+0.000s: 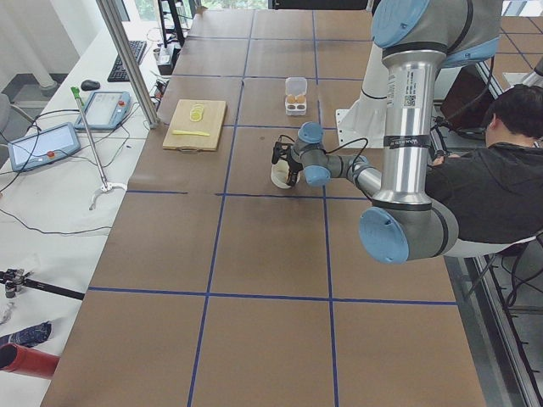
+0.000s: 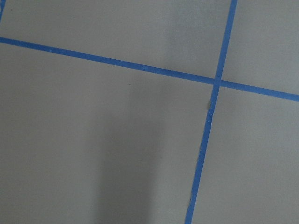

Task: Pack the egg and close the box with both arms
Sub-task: 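Lower the left gripper into the bowl and grasp the brown egg, then lift the egg with the left gripper and carry it to the carton, then lower the egg into an empty carton cup and open the left gripper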

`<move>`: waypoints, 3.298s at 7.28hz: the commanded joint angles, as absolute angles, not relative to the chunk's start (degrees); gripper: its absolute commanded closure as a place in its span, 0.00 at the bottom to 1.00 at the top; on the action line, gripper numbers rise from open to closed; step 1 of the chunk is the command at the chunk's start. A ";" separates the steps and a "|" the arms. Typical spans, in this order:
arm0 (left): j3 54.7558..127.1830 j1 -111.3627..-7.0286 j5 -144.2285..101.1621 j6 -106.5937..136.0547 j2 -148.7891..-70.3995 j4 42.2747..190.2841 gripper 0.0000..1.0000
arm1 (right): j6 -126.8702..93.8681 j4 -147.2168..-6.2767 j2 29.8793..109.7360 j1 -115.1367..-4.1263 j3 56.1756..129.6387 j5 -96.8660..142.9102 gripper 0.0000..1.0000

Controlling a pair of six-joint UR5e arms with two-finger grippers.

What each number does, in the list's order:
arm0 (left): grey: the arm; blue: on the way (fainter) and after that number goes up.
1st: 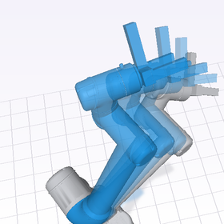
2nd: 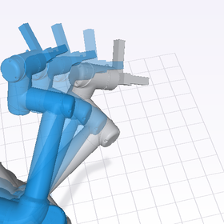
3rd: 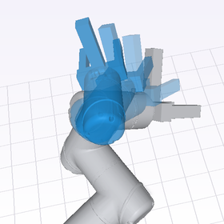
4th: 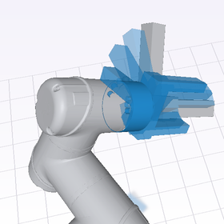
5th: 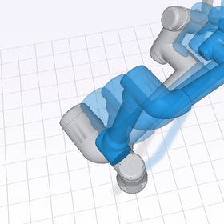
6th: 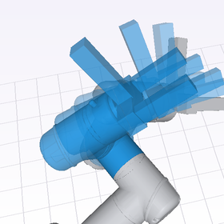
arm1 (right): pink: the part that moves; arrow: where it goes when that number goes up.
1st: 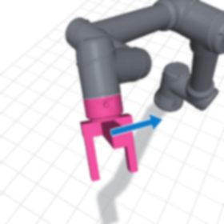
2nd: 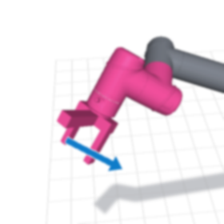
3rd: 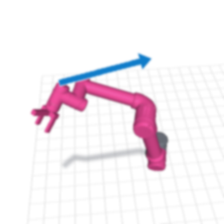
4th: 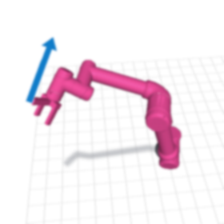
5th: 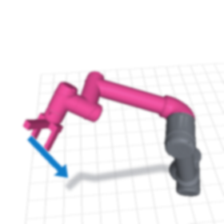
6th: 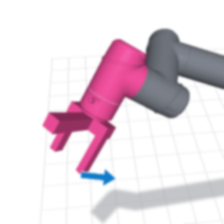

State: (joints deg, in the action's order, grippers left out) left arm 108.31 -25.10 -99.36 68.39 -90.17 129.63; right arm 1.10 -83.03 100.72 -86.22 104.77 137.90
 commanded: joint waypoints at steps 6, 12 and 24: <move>115.82 -31.46 -102.63 65.56 -90.43 129.81 1.00 | 1.05 -83.06 100.63 -86.22 104.77 137.90 0.00; 105.75 -25.43 -99.34 89.80 -115.99 135.24 1.00 | 0.88 -83.06 100.72 -86.22 104.68 137.99 0.00; 82.18 -12.04 -82.97 87.57 -131.66 149.06 0.00 | 1.05 -83.06 101.25 -86.31 104.59 137.99 0.00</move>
State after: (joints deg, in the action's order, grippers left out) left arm 82.00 -12.06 -82.92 90.13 -131.81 149.03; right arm 1.05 -83.06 101.23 -86.23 104.53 137.99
